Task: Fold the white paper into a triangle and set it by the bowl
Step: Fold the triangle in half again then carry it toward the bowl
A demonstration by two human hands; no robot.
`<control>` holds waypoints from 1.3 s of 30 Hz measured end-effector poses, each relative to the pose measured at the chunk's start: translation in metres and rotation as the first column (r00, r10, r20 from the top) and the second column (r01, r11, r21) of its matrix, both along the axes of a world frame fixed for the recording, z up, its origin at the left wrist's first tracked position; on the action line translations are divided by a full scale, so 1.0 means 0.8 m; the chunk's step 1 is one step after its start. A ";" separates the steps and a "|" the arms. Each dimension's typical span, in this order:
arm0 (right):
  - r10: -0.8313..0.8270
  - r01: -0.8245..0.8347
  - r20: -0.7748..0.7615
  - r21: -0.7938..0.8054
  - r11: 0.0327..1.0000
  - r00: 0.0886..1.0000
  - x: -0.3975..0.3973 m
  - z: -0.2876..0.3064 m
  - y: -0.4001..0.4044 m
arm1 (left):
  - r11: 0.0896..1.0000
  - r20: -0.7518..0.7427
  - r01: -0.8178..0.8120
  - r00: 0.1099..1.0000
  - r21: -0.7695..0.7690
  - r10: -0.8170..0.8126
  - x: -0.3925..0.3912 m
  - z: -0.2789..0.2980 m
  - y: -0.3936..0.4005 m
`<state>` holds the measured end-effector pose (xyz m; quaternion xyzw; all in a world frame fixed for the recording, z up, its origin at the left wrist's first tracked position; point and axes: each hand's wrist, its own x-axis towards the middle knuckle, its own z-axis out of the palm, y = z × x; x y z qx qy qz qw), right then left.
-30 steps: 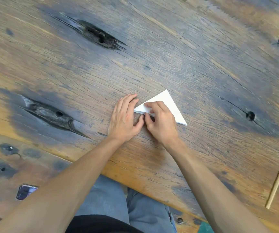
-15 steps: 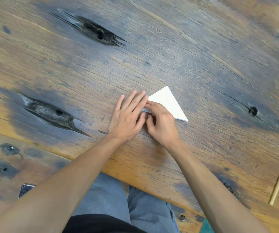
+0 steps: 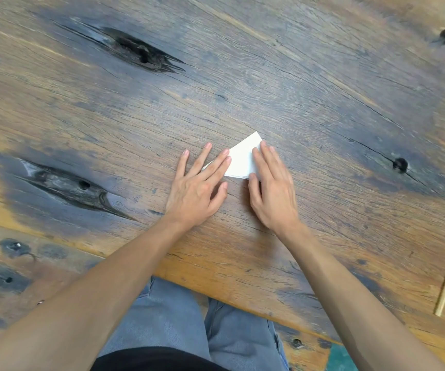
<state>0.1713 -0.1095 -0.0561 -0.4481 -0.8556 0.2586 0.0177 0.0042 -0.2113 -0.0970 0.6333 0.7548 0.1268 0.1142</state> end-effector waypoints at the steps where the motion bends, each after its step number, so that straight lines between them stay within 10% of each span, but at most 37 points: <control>1: 0.024 -0.024 0.027 -0.007 1.000 0.999 0.002 -0.003 -0.001 | 1.000 -0.001 -0.003 1.000 -0.002 0.003 0.000 0.000 0.000; 20: 0.014 -0.007 0.095 -0.077 0.997 0.995 0.079 -0.011 -0.006 | 0.999 -0.024 -0.007 1.000 -0.035 0.006 0.001 0.000 0.001; 28: 0.366 -0.376 0.168 0.031 0.926 0.915 -0.002 -0.007 0.054 | 1.000 -0.052 -0.008 0.999 0.014 0.009 0.001 -0.006 0.000; 39: 0.344 -0.390 0.223 0.214 0.896 0.912 0.006 -0.051 0.069 | 0.999 -0.070 0.007 0.998 0.046 -0.003 0.002 -0.007 0.001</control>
